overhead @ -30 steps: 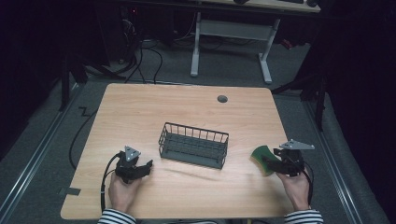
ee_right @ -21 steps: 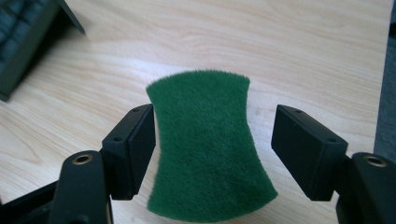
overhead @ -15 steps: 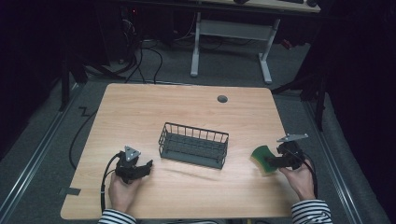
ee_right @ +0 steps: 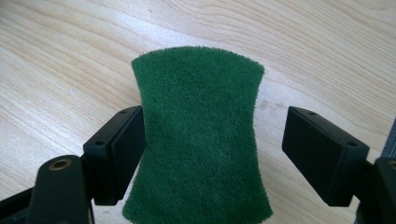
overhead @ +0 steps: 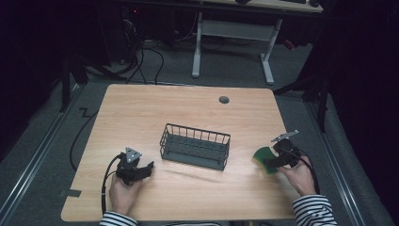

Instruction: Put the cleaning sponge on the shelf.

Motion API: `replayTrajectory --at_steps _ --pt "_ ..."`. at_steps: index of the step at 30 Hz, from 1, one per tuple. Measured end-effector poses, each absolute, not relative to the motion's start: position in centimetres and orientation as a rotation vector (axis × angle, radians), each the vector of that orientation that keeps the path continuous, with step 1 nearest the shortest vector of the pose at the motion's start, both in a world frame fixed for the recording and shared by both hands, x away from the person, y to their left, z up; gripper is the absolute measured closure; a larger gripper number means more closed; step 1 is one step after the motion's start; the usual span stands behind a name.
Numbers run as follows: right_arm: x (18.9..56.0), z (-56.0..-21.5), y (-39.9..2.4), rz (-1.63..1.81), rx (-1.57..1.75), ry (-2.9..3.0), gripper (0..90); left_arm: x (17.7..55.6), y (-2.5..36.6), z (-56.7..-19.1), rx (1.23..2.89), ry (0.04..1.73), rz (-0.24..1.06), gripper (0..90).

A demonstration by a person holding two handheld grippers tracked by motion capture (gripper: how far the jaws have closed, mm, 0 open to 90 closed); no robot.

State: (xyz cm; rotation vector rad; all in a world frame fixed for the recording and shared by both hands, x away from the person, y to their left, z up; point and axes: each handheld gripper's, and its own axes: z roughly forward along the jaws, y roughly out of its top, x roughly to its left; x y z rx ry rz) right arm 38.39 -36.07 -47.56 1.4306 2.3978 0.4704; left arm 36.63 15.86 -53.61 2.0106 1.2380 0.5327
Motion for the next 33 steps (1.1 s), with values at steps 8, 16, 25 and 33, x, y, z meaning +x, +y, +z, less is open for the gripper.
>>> replayTrajectory --at_steps 8,16,25,33 --pt "39.1 -48.2 -35.5 0.419 1.420 2.444 19.0 36.6 15.9 -53.6 2.011 1.238 0.533 31.5" --pt "39.6 -48.8 -35.3 0.401 1.439 2.489 25.0 36.6 15.9 -53.6 2.010 1.237 0.532 31.5" --pt "39.6 -48.8 -35.4 0.404 1.439 2.496 29.3 36.6 15.9 -53.6 2.011 1.238 0.532 31.4" --pt "39.4 -48.2 -35.6 0.504 1.461 2.465 29.7 36.6 15.8 -53.6 2.013 1.236 0.532 31.0"
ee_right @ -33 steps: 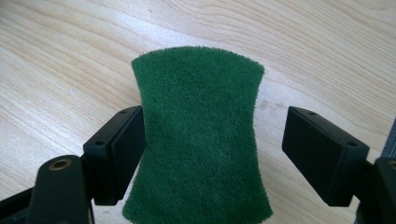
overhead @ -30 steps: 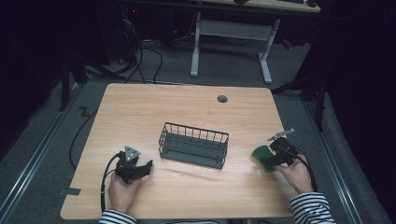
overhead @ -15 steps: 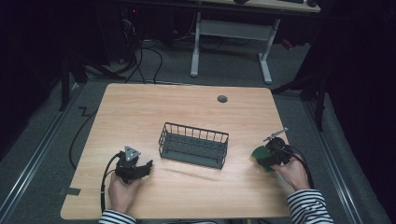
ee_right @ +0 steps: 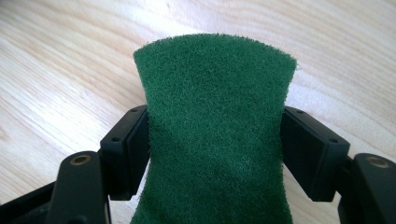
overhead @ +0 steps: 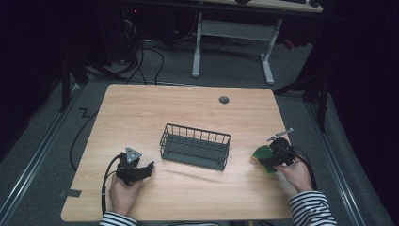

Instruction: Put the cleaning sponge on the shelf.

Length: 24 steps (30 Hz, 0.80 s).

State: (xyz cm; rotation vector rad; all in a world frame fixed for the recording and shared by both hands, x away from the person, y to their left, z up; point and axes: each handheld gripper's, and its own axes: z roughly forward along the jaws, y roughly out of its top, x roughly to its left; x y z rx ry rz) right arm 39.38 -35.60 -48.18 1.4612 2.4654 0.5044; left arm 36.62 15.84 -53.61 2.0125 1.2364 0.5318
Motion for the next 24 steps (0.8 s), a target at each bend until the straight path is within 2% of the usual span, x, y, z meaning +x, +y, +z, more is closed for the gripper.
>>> replayTrajectory --at_steps 24 --pt "38.7 -43.1 -33.3 0.620 1.311 2.410 30.1 36.6 15.8 -53.6 2.019 1.229 0.529 30.5"
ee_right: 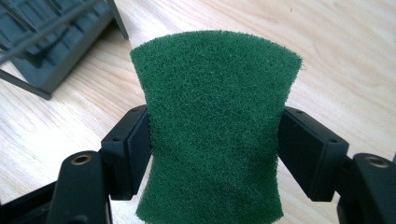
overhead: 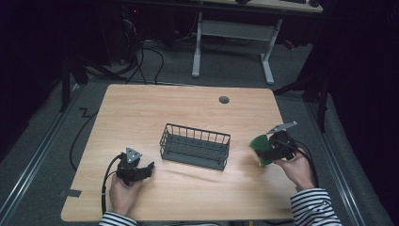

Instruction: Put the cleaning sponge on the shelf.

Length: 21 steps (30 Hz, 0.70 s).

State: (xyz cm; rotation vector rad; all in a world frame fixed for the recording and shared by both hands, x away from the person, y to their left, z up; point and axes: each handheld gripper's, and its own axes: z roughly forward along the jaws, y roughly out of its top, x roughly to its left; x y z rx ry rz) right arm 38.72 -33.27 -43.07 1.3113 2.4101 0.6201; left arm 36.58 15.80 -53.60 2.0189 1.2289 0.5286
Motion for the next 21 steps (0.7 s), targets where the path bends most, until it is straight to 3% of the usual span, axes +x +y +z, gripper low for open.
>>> replayTrajectory --at_steps 21 --pt "39.4 -38.1 -30.3 0.681 1.185 2.421 30.2 36.6 15.7 -53.6 2.016 1.227 0.529 30.5"
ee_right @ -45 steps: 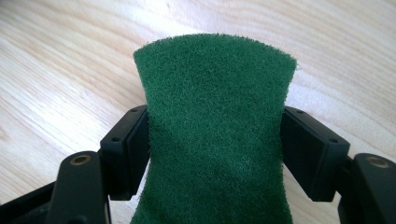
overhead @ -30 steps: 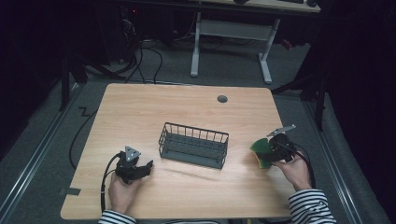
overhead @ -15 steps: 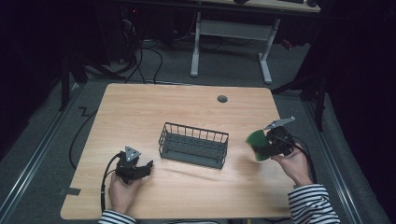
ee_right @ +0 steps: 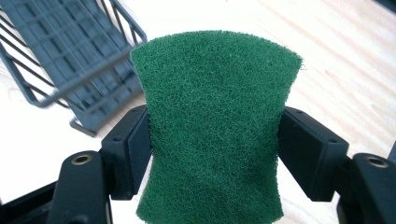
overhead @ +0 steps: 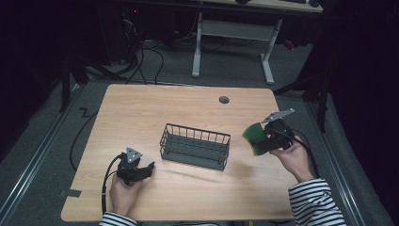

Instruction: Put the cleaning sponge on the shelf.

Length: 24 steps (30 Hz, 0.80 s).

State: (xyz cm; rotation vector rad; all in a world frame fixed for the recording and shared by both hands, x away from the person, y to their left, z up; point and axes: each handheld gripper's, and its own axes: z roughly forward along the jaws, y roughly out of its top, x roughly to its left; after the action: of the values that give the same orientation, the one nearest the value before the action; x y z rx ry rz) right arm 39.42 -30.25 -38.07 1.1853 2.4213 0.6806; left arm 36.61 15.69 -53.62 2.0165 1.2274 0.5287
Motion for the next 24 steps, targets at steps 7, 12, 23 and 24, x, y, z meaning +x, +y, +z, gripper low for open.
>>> replayTrajectory --at_steps 7,12,23,24 --pt "40.0 -36.4 -28.4 0.707 1.117 2.443 30.2 36.6 15.7 -53.6 2.017 1.227 0.529 30.4" --pt "40.6 -36.1 -27.0 0.711 1.068 2.470 30.2 36.6 15.7 -53.6 2.017 1.228 0.529 30.4" --pt "42.0 -35.6 -23.8 0.750 1.009 2.503 30.2 36.6 15.6 -53.6 2.019 1.225 0.527 30.0" --pt "42.1 -35.6 -23.5 0.741 1.006 2.507 30.2 36.6 15.7 -53.6 2.019 1.225 0.526 29.9"
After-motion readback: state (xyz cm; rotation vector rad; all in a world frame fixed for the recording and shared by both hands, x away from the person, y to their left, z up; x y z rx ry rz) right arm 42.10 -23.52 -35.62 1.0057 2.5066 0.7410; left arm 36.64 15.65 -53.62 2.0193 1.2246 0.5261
